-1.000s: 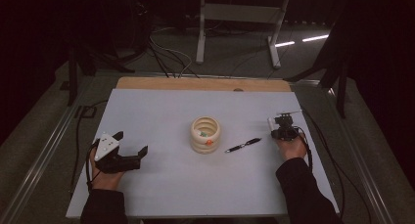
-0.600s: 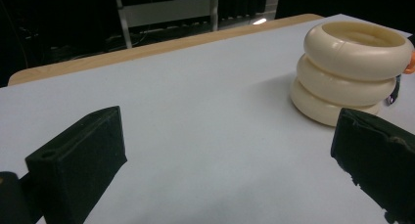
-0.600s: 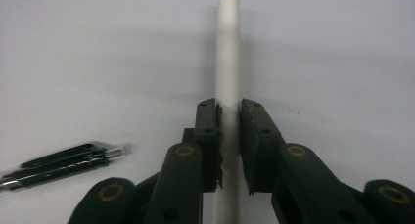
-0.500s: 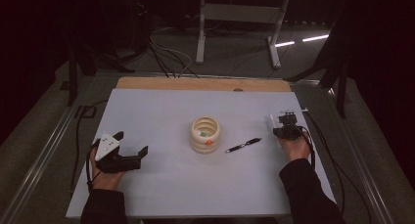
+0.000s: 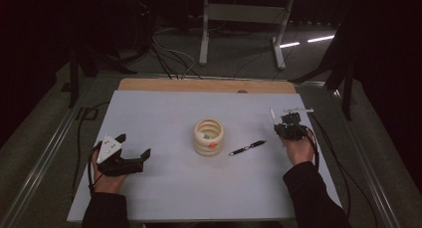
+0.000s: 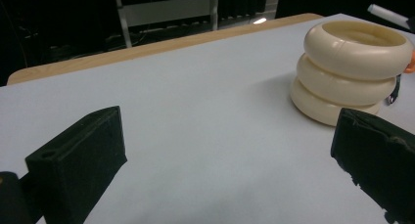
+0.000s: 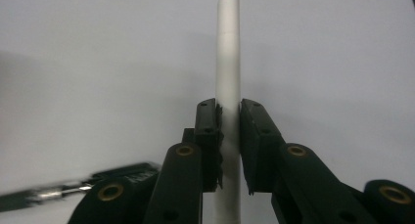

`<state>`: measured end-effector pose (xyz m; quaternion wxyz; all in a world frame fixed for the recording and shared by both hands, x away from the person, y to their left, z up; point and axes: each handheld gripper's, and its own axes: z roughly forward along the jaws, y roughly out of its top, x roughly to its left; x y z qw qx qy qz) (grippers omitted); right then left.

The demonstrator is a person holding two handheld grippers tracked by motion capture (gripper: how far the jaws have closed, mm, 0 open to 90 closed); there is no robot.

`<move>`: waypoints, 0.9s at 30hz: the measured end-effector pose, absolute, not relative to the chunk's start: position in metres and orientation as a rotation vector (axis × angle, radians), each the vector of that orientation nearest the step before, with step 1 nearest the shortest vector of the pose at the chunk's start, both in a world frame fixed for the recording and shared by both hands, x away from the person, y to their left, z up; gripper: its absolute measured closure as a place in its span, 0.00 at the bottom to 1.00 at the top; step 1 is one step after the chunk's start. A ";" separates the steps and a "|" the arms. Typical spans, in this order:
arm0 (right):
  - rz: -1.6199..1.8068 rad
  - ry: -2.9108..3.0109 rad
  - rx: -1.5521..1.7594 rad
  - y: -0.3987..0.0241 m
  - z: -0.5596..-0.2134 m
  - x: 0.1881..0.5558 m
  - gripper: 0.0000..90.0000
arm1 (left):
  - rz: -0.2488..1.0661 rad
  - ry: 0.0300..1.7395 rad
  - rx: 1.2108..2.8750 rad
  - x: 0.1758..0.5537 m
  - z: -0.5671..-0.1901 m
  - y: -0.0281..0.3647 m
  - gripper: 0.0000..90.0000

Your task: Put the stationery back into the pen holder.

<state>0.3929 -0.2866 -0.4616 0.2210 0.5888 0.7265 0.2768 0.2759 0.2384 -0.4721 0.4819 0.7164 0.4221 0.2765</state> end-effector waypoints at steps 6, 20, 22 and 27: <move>0.821 2.017 1.558 -0.272 -0.449 0.390 0.88 | 0.674 1.029 1.745 0.276 -0.472 0.239 0.00; 0.934 2.030 1.475 -0.252 -0.432 0.388 0.88 | 0.669 1.027 1.751 0.276 -0.473 0.237 0.00; 0.947 2.029 1.462 -0.249 -0.430 0.387 0.88 | 0.669 1.026 1.751 0.276 -0.473 0.237 0.00; 0.972 2.026 1.439 -0.244 -0.425 0.386 0.88 | 0.669 1.026 1.750 0.276 -0.473 0.238 0.00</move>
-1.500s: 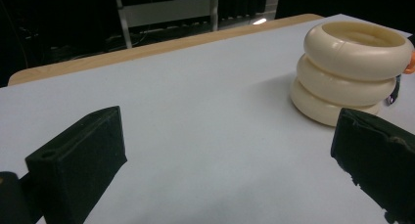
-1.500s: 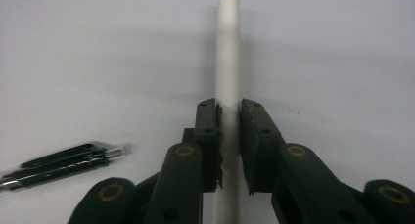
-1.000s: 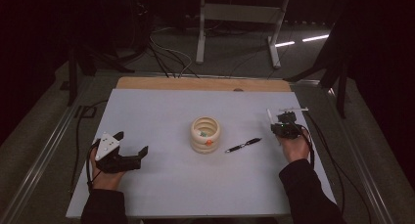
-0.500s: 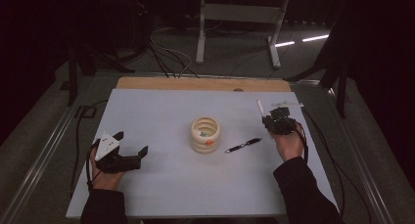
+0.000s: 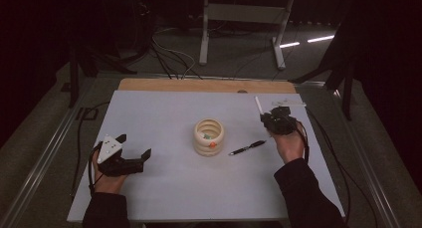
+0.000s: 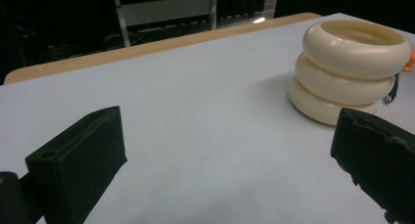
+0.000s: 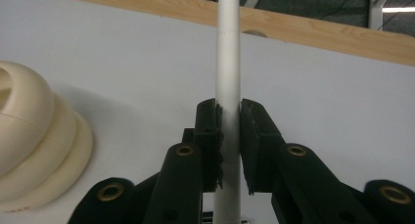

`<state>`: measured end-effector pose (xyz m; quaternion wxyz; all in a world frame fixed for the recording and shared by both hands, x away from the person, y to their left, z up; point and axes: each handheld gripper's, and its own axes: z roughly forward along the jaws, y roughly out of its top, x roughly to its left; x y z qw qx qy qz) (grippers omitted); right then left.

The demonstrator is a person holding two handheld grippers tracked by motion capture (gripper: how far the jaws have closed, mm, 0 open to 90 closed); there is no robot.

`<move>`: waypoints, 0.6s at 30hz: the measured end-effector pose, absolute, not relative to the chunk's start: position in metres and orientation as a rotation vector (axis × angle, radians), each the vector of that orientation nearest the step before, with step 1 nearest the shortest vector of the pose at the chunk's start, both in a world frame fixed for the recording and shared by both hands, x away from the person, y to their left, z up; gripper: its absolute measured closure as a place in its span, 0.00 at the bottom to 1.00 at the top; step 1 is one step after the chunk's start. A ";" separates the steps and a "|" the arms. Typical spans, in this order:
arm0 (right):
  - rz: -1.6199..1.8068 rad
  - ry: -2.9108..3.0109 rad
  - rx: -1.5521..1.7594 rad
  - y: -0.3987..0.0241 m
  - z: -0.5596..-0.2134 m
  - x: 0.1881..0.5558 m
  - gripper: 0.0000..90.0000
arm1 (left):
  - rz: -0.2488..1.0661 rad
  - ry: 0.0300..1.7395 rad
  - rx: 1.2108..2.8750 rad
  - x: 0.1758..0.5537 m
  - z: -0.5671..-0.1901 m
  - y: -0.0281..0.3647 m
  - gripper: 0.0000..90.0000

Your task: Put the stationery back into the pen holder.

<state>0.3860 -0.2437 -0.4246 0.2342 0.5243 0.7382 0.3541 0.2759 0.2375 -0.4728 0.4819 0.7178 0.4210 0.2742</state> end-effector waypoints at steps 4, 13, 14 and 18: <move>0.989 2.027 1.425 -0.239 -0.423 0.386 0.88 | 0.668 1.026 1.750 0.276 -0.473 0.237 0.00; 1.036 2.039 1.383 -0.228 -0.416 0.387 0.88 | 0.665 1.022 1.756 0.276 -0.474 0.236 0.00; 1.040 2.039 1.379 -0.226 -0.415 0.387 0.88 | 0.665 1.021 1.756 0.276 -0.474 0.236 0.00; 1.058 2.041 1.357 -0.220 -0.411 0.387 0.88 | 0.665 1.023 1.753 0.276 -0.474 0.237 0.00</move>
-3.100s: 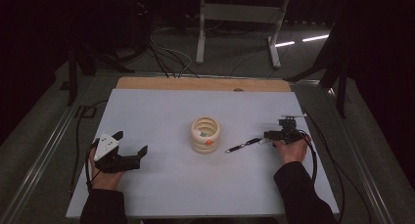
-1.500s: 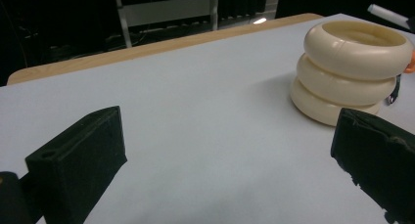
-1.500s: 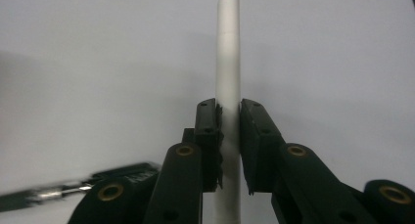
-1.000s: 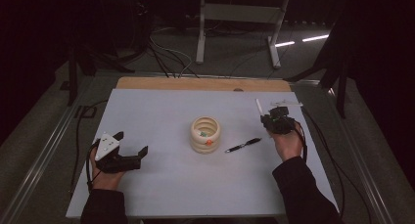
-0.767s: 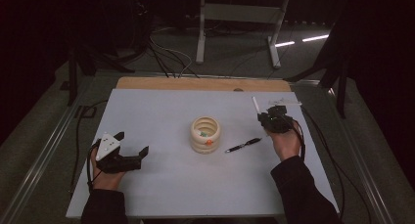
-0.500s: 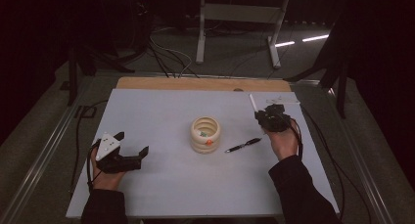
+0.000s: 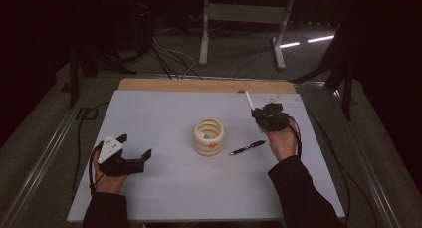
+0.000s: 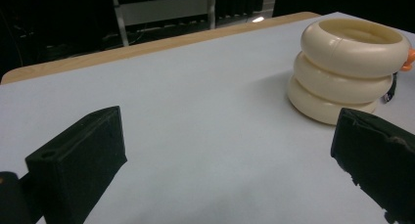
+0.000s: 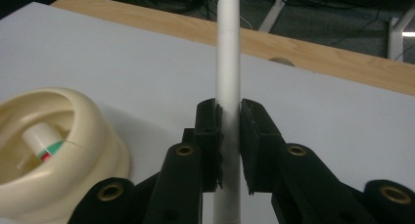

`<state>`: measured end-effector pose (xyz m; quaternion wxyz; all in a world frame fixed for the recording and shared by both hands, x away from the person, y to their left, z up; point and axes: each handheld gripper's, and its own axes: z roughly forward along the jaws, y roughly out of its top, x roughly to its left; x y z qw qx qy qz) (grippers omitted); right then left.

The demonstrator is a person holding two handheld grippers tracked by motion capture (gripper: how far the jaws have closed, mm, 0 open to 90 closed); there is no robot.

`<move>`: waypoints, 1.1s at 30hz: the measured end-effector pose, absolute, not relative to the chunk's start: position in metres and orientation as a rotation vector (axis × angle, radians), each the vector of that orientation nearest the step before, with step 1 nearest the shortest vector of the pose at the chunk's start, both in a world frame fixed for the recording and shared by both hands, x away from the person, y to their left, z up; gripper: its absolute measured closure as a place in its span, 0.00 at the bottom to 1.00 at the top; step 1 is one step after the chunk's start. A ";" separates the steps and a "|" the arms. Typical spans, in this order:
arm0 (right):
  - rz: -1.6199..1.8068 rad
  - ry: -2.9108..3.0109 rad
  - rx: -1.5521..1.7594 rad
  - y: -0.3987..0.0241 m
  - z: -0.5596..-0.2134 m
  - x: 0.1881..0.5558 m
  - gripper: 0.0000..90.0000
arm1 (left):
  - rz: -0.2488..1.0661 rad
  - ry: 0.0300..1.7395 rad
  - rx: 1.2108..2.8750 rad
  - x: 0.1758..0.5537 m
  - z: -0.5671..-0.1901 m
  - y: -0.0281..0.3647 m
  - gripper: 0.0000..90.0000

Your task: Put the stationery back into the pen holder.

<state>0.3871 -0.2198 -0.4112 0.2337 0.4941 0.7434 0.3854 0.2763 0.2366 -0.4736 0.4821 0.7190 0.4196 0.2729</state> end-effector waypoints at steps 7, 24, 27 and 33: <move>1.067 2.054 1.332 -0.210 -0.408 0.389 0.88 | 0.662 1.025 1.752 0.277 -0.474 0.237 0.00; 1.124 2.071 1.275 -0.185 -0.399 0.392 0.88 | 0.660 1.024 1.752 0.277 -0.475 0.237 0.00; 1.137 2.074 1.264 -0.180 -0.397 0.393 0.88 | 0.661 1.024 1.753 0.277 -0.475 0.237 0.00; 1.182 2.076 1.230 -0.169 -0.396 0.392 0.88 | 0.661 1.023 1.753 0.277 -0.475 0.237 0.00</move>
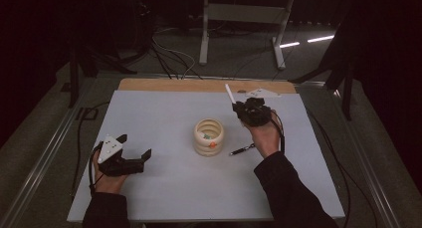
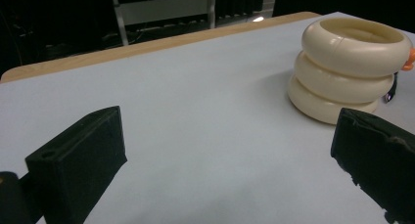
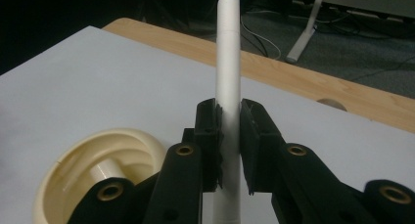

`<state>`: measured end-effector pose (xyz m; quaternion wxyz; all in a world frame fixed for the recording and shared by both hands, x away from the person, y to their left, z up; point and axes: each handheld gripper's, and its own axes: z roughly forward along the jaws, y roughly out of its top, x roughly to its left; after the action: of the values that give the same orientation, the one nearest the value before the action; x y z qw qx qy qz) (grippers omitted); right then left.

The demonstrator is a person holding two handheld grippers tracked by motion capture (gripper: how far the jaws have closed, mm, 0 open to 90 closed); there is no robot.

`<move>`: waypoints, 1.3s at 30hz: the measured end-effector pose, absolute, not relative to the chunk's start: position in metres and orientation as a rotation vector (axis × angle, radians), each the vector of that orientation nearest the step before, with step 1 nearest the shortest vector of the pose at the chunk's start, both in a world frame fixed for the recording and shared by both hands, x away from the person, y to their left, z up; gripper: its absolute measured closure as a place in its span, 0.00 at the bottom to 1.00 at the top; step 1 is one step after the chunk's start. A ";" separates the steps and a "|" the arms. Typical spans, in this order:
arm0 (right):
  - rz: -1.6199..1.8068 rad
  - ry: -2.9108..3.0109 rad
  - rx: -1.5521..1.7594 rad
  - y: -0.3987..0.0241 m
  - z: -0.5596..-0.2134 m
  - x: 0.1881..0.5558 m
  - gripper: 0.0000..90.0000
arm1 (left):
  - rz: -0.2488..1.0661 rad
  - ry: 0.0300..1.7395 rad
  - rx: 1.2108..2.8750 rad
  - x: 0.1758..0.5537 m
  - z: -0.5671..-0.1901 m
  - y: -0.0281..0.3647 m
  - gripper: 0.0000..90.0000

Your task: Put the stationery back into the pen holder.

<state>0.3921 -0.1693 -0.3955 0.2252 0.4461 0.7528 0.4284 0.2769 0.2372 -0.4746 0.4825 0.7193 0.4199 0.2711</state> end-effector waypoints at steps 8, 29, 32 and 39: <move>1.225 2.088 1.203 -0.156 -0.396 0.393 0.88 | 0.661 1.023 1.753 0.277 -0.475 0.237 0.00; 1.288 2.141 1.146 -0.126 -0.406 0.390 0.88 | 0.661 1.022 1.756 0.277 -0.475 0.237 0.00; 1.292 2.151 1.133 -0.122 -0.408 0.390 0.88 | 0.662 1.023 1.757 0.277 -0.475 0.238 0.00; 1.294 2.165 1.112 -0.111 -0.417 0.389 0.88 | 0.660 1.022 1.758 0.277 -0.475 0.237 0.00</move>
<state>0.3891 -0.1115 -0.4173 0.1912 0.3959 0.7709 0.4609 0.2769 0.2373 -0.4754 0.4808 0.7209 0.4192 0.2708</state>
